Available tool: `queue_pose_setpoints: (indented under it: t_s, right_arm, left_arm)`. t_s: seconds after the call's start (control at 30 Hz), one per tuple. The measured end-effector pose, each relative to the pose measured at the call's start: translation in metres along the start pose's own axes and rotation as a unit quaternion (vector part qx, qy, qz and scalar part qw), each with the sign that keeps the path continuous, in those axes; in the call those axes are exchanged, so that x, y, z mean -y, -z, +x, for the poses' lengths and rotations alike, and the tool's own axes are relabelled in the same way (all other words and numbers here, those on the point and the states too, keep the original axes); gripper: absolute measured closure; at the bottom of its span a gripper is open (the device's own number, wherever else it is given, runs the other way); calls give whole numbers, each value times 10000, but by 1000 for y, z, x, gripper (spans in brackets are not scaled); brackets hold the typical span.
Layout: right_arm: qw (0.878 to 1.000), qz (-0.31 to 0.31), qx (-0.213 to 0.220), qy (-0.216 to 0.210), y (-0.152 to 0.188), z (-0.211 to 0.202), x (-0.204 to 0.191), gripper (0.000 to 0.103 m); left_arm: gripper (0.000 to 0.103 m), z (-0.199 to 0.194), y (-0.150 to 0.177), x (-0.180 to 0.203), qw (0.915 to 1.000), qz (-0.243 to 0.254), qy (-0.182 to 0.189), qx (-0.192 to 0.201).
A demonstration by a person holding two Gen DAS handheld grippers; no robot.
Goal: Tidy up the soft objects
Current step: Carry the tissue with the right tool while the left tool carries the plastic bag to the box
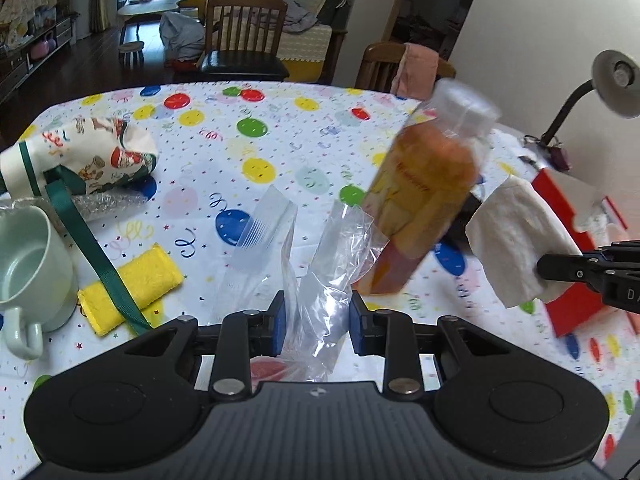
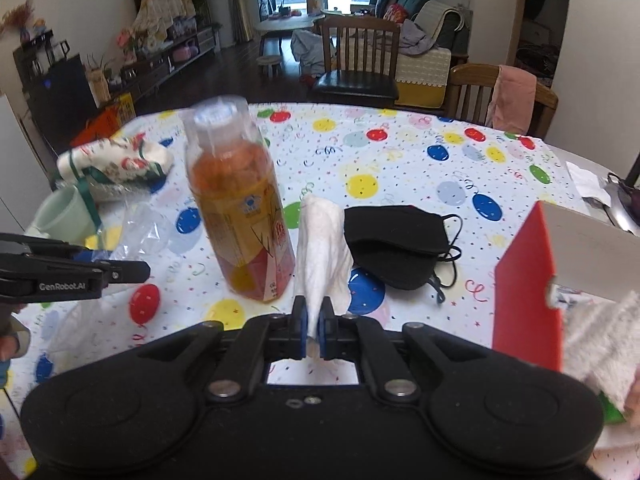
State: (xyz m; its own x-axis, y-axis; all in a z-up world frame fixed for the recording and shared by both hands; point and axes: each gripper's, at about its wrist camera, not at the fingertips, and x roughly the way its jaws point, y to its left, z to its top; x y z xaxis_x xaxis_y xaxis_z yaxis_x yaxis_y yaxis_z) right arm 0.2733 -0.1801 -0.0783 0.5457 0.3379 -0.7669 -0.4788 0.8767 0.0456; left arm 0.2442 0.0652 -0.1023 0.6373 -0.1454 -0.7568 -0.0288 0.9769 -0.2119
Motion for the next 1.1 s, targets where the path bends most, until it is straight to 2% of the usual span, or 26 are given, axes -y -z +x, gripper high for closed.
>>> queue_pose_setpoints:
  t_s: [0.33,0.63,0.8,1.1]
  right_arm:
    - [9991,361,206,-27,-2,-64,16,98]
    - [9980,578,194,-134,1,-103,41,98]
    - [9975,671,72,-224,4,-117,64,98]
    - [9968,717,141,-321,14,-136,120,97]
  left_arm:
    - [73,-42,-16,38,9995,62,277,122]
    - [73,-62,-31,95,9975,228,629,218]
    - [73,-63,-39,134,9963,348,720,303]
    - [73,-42,-49,203,9946,413,925,202]
